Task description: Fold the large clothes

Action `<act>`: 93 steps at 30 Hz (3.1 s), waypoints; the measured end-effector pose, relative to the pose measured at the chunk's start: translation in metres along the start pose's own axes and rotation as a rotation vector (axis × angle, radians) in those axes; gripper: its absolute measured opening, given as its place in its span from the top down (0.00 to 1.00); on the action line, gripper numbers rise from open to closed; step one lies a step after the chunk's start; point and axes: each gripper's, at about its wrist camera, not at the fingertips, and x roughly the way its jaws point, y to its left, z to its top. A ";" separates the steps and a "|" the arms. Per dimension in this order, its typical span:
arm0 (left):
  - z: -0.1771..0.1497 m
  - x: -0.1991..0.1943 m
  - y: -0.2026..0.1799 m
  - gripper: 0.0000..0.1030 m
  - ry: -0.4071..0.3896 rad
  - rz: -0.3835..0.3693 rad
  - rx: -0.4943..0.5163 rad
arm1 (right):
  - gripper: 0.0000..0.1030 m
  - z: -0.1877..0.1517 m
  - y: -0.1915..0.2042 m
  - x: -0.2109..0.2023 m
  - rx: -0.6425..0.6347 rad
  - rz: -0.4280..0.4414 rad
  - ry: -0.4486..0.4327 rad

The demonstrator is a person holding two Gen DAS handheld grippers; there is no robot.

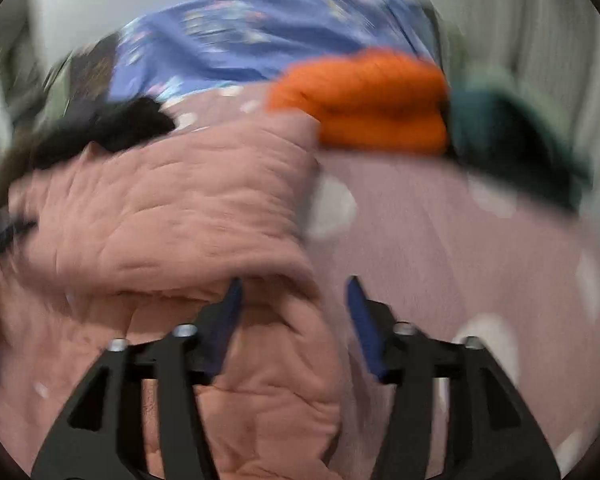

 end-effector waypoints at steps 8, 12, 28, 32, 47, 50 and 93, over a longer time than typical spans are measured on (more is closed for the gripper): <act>0.005 -0.030 0.006 0.14 -0.070 0.023 0.010 | 0.82 -0.001 -0.049 0.034 0.252 0.040 0.079; 0.001 -0.002 0.025 0.32 0.065 0.065 -0.026 | 0.40 -0.003 -0.036 0.026 0.103 0.042 0.125; 0.054 0.000 0.004 0.44 0.018 0.049 -0.037 | 0.65 0.100 0.014 0.035 0.032 0.133 -0.042; 0.023 0.056 0.008 0.37 0.076 0.134 0.095 | 0.57 0.068 0.000 0.109 0.068 0.093 0.029; 0.013 -0.003 0.009 0.17 0.046 0.099 0.094 | 0.44 0.048 -0.003 0.030 0.013 0.076 -0.068; -0.013 -0.046 0.020 0.14 0.041 0.086 0.134 | 0.44 0.014 -0.023 -0.002 -0.007 0.077 -0.052; -0.205 -0.215 0.056 0.54 0.211 -0.340 -0.157 | 0.64 -0.188 -0.086 -0.137 0.400 0.619 0.128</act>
